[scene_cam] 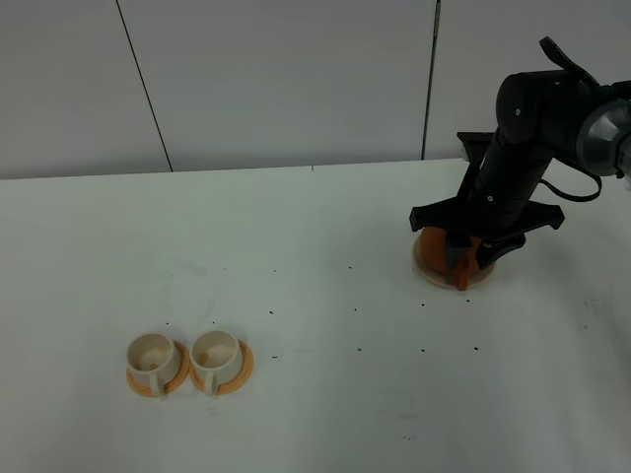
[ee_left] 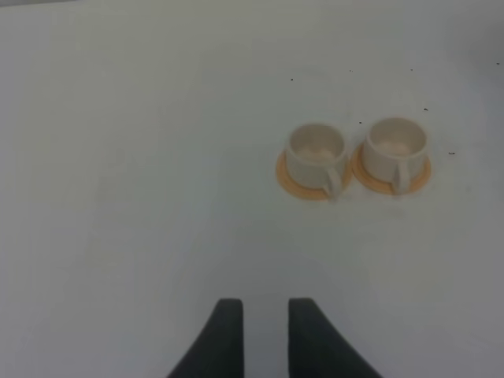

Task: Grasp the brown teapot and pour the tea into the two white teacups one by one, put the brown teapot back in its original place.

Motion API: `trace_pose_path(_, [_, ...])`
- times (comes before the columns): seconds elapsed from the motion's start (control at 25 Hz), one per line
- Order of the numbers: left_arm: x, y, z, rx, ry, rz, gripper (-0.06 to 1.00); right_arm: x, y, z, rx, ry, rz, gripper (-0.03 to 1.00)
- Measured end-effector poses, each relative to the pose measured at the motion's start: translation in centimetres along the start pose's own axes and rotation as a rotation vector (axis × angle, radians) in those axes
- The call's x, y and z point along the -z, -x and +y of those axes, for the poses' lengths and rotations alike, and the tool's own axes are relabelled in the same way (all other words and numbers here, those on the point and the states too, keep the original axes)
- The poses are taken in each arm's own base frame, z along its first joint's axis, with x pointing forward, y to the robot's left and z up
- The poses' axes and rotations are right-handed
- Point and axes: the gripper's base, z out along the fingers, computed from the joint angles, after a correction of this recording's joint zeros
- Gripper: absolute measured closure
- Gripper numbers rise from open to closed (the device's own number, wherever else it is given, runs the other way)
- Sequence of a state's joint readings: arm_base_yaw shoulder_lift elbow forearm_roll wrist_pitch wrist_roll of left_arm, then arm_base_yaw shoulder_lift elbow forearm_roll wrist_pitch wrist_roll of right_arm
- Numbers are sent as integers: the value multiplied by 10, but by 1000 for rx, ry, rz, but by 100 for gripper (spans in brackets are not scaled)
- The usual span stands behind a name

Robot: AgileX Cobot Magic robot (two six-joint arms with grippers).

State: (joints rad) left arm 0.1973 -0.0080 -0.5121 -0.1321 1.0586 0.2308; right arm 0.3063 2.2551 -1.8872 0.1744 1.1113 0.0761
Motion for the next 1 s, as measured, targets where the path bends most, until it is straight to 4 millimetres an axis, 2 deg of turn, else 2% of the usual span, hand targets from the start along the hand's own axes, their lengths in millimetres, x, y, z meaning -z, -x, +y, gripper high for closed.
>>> trace_pose_path(0.56, [0, 0, 0, 0, 0, 0, 72, -4, 0, -1, 2, -9, 2, 61])
trace_pose_path(0.8, [0, 0, 0, 0, 0, 0, 72, -15, 0, -3, -2, -11, 26, 61])
trace_pose_path(1.0, [0, 0, 0, 0, 0, 0, 72, -17, 0, -3, -4, -8, 22, 61])
